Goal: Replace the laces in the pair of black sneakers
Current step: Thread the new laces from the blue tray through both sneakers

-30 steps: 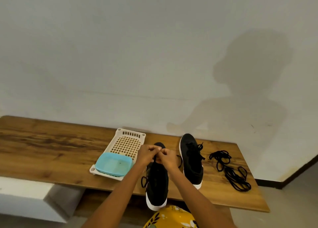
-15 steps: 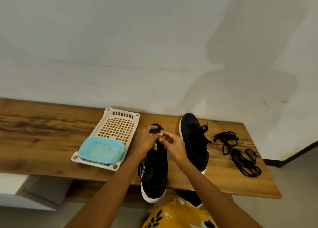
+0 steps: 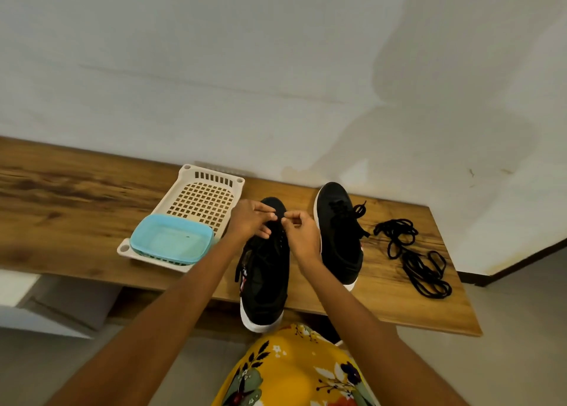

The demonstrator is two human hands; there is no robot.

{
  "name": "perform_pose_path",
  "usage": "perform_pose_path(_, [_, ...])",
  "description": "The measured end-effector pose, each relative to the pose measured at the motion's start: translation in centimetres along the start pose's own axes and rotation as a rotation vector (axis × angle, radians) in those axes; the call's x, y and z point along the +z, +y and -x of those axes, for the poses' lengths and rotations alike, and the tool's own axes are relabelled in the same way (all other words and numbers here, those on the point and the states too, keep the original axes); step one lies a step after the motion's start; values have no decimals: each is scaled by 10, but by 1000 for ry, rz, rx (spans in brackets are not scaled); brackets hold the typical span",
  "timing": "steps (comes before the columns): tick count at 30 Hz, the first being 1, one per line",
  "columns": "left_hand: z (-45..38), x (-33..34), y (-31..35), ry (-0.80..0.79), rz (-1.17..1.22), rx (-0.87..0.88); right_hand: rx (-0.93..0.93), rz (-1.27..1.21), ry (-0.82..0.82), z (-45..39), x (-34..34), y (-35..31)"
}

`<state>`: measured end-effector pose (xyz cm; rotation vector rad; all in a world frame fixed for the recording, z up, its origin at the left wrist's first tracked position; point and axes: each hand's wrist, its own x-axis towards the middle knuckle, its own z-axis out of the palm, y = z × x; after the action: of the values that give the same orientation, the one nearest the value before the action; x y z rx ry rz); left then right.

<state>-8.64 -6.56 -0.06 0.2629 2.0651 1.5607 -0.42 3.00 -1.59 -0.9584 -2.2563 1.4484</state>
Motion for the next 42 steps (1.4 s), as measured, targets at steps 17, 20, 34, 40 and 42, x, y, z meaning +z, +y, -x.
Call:
perform_pose_path(17, [6,23,-25,71,-562,233,90,-21,-217,6,-20,17])
perform_pose_path(20, [8,26,-28,95,-554,275,83,-66,-224,6,-18,20])
perform_pose_path(34, [0,18,-29,80,-634,483,209,-247,-300,-9,-24,20])
perform_pose_path(40, [-5,9,-26,-2,-687,463,193,-128,-294,-16,-21,15])
perform_pose_path(42, [-6,8,-25,-13,-705,466,174,-117,-296,-15,-20,15])
